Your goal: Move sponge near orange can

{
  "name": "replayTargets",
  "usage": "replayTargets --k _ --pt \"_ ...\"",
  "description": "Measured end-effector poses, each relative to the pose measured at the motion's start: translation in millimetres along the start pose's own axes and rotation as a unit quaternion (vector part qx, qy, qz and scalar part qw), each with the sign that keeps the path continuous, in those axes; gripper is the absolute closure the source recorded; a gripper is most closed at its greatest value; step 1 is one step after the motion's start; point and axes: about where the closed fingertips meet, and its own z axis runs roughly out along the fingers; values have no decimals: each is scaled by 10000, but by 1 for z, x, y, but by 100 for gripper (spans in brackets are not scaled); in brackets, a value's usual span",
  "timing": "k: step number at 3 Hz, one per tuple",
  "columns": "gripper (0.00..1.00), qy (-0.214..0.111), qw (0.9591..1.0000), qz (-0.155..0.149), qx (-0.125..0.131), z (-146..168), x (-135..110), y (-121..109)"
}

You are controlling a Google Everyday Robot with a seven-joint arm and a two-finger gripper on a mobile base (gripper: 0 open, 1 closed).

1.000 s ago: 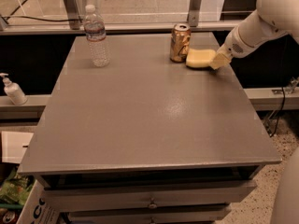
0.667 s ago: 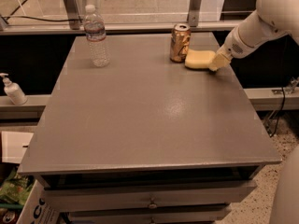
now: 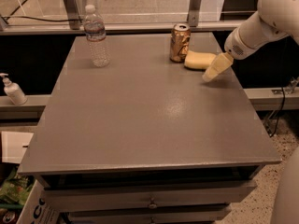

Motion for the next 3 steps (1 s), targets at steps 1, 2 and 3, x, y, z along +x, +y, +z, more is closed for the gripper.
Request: replayTargets --k 1,2,3 --pt "0 -255 9996 49 -79 -15 4 7" --pt "0 -656 9976 106 -181 -46 16 22" --pt "0 -1022 9941 132 -350 -76 30 45"
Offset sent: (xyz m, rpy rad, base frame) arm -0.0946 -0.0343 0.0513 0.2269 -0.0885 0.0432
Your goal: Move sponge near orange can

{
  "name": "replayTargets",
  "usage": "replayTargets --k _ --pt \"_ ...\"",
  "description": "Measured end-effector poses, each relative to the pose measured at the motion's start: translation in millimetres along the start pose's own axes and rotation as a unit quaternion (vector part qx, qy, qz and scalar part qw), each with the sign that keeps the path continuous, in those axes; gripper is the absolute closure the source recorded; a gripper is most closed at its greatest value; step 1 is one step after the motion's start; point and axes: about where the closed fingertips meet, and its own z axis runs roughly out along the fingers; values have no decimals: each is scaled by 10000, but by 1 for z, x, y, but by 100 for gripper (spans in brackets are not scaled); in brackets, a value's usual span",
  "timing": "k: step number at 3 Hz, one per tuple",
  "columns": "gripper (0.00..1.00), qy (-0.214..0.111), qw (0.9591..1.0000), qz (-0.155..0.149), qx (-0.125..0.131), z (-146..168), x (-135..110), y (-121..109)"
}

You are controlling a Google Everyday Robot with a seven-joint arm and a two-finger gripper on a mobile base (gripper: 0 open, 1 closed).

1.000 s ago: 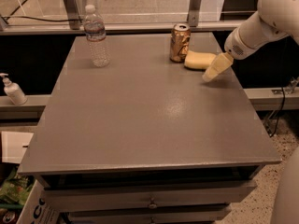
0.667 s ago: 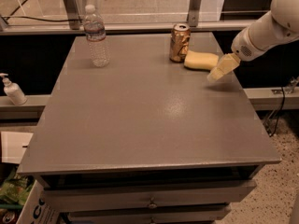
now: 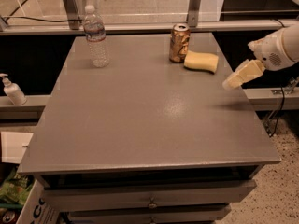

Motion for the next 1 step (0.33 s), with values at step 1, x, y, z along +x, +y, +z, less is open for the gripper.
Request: replayTargets --k 1 --pt "0 -10 10000 28 1 0 2 -1"
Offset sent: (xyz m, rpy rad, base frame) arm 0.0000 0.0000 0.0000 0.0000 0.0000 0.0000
